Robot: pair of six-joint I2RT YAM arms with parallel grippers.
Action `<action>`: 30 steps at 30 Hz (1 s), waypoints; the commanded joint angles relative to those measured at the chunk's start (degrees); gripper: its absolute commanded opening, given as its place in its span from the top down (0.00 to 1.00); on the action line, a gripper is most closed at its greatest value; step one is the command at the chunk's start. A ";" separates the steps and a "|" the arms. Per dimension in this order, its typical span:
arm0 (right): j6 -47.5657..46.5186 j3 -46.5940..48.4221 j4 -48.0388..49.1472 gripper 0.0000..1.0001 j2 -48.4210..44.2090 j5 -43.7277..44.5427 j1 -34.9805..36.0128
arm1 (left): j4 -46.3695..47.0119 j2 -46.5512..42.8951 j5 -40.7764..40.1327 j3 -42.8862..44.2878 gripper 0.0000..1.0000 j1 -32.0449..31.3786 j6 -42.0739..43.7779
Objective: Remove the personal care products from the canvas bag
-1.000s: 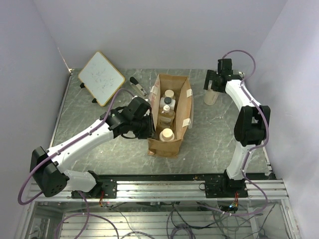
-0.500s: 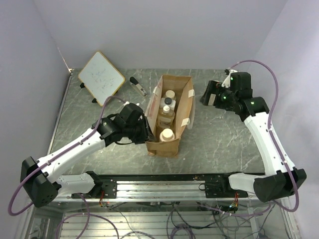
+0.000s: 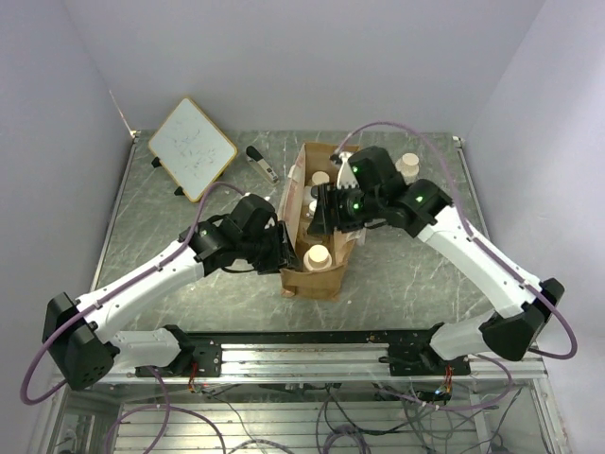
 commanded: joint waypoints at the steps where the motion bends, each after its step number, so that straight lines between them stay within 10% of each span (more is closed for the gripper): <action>1: 5.34 -6.91 -1.46 0.50 -0.98 -1.57 2.80 | -2.04 0.99 5.82 0.18 0.46 -0.95 2.60; 13: 12.80 -29.68 4.52 0.56 -6.11 7.15 8.34 | 1.49 3.83 9.86 -8.52 0.51 -0.92 10.04; 23: 10.05 -12.70 -4.56 0.25 1.12 17.17 11.52 | -1.68 8.58 9.21 -4.15 0.53 -0.96 15.53; 30: 8.11 -7.09 -4.32 0.21 5.15 22.89 11.66 | -3.05 8.48 8.50 -2.89 0.53 -0.92 15.83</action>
